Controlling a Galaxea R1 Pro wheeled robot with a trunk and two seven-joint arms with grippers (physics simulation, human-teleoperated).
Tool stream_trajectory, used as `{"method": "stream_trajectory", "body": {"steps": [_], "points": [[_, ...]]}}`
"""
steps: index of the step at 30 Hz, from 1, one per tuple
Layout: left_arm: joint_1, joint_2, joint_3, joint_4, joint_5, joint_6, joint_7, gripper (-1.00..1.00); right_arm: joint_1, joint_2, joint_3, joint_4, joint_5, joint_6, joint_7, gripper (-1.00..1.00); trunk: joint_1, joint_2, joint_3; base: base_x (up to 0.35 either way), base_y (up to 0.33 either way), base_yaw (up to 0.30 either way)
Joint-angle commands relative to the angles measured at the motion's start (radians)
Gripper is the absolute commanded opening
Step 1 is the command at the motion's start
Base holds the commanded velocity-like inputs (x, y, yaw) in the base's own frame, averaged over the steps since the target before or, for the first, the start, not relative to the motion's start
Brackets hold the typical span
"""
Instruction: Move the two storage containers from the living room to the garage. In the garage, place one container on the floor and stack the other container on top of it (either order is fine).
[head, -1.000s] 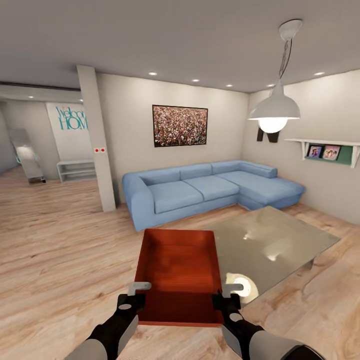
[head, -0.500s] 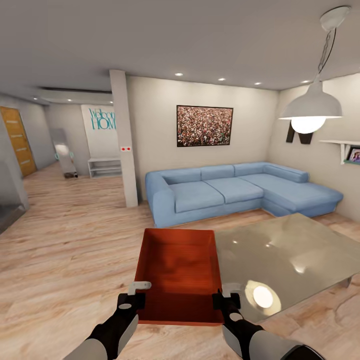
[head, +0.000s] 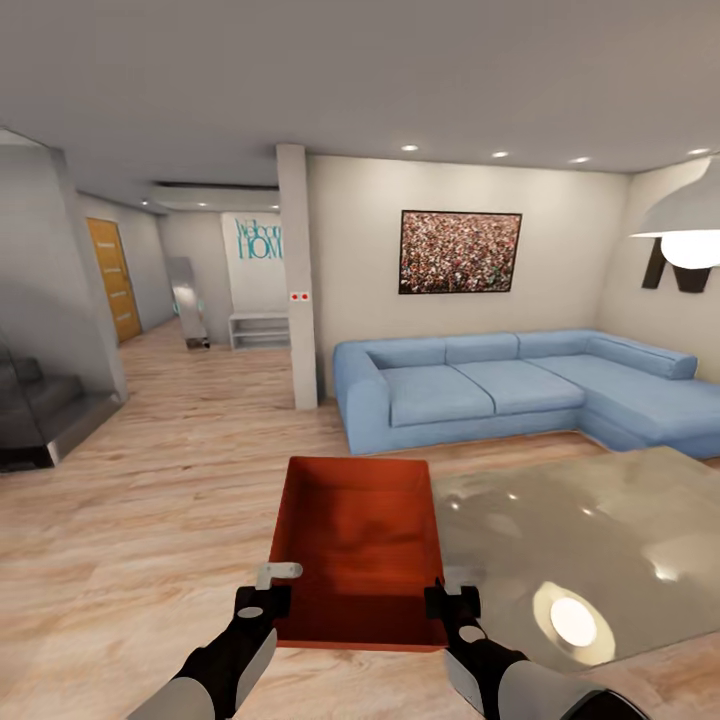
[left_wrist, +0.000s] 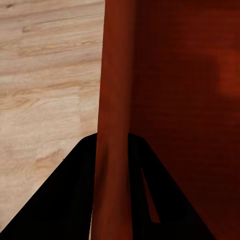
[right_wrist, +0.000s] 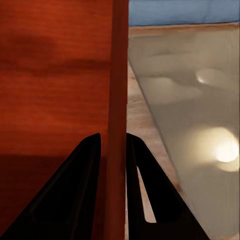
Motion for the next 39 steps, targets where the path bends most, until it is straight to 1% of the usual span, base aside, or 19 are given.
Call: {"method": "stream_trajectory", "body": {"steps": [1,39], "points": [[-0.001,0.001,0.087,-0.002,-0.005,0.008,0.019,-1.0,-0.001,0.0,-0.045,-0.003,0.005,-0.002,-0.002,-1.0,0.0,-0.001,-0.001,0.0,0.0,0.3],[-0.001,0.003,0.087,-0.004,-0.005,0.008,0.019,-1.0,-0.001,0.001,-0.045,-0.003,0.005,-0.002,-0.002,-1.0,0.0,-0.001,-0.001,0.0,0.0,0.3]]}}
